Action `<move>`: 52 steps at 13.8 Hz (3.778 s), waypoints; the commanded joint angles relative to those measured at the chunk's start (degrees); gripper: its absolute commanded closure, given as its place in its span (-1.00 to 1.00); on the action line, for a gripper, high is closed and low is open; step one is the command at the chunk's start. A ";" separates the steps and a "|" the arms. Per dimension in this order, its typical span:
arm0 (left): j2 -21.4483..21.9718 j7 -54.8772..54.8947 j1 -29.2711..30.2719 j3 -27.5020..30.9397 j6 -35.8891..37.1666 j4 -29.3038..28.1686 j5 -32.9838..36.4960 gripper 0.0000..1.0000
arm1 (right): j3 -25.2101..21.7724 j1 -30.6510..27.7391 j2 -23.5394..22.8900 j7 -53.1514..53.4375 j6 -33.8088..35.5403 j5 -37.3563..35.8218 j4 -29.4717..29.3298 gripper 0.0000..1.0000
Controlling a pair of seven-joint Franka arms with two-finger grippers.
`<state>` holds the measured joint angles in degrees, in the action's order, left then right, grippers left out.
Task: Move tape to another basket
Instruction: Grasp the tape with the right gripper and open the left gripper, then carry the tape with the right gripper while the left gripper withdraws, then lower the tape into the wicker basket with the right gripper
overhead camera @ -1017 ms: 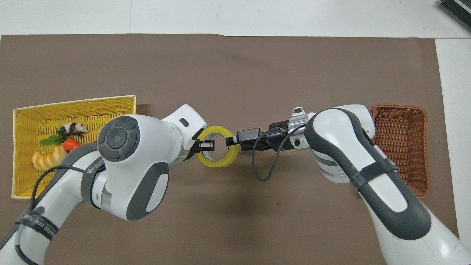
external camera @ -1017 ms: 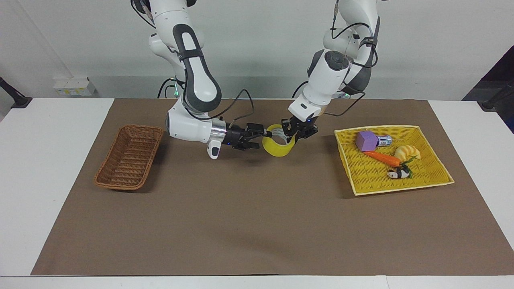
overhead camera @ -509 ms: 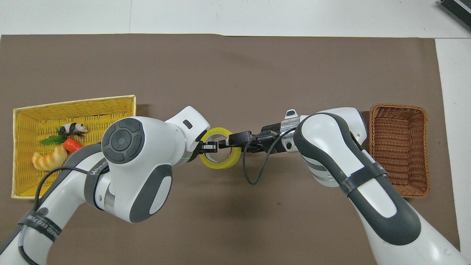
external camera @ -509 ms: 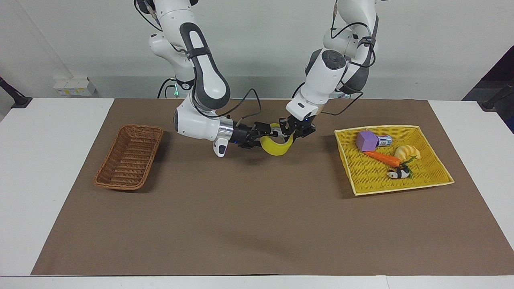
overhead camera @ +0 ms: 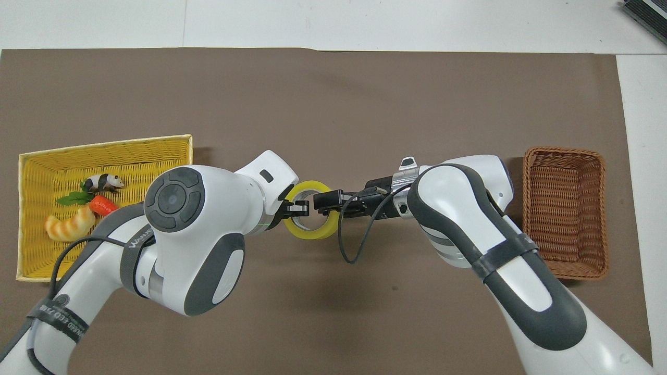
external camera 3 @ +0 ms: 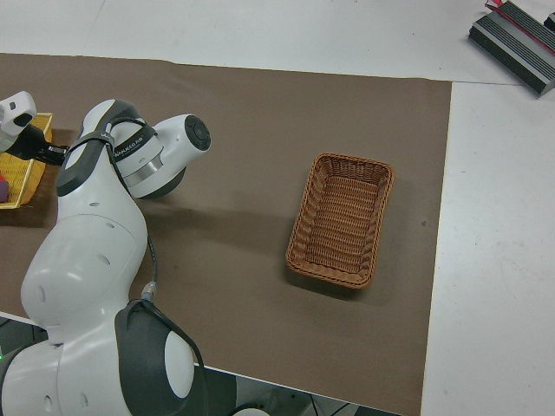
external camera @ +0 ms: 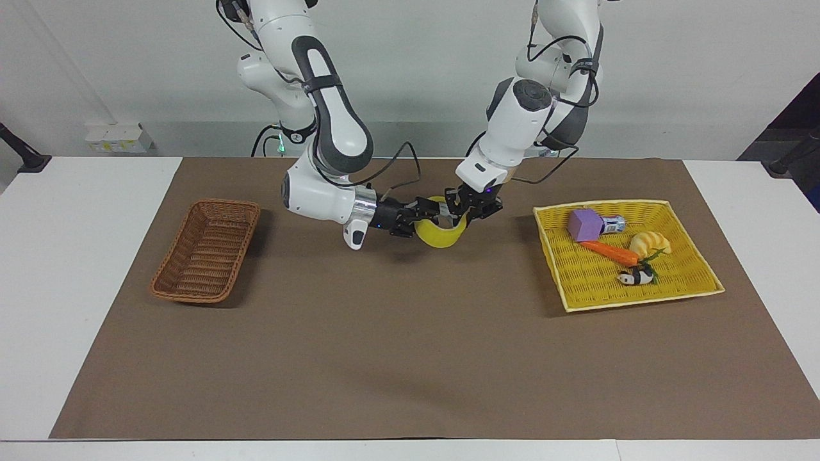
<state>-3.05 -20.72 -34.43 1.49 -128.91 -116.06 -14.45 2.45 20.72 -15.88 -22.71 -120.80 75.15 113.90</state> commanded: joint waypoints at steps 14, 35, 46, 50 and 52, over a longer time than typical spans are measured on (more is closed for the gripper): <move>3.84 0.51 5.76 2.02 3.66 1.36 7.65 -1.00 | -0.43 0.29 -0.03 7.49 -2.86 -9.73 0.27 1.00; 3.04 28.02 29.50 2.46 38.56 32.03 15.69 -1.00 | -1.74 -13.24 1.64 13.31 11.11 -62.21 -18.45 1.00; 3.66 27.49 29.59 2.02 38.82 31.59 15.77 -1.00 | -1.74 -20.97 6.99 13.13 16.65 -78.12 -13.64 1.00; 3.66 27.49 29.68 2.11 38.91 31.59 15.77 -1.00 | -1.74 -24.84 13.49 12.96 11.74 -85.68 -1.26 1.00; 3.66 27.49 29.68 2.02 38.91 31.59 15.77 -1.00 | -1.74 -27.73 14.21 13.13 8.75 -88.68 3.06 1.00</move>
<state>0.16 6.50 -5.46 4.04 -91.37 -84.94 0.79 -0.05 -4.14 -5.71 -10.39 -108.28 -10.93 110.17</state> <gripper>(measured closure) 0.000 1.000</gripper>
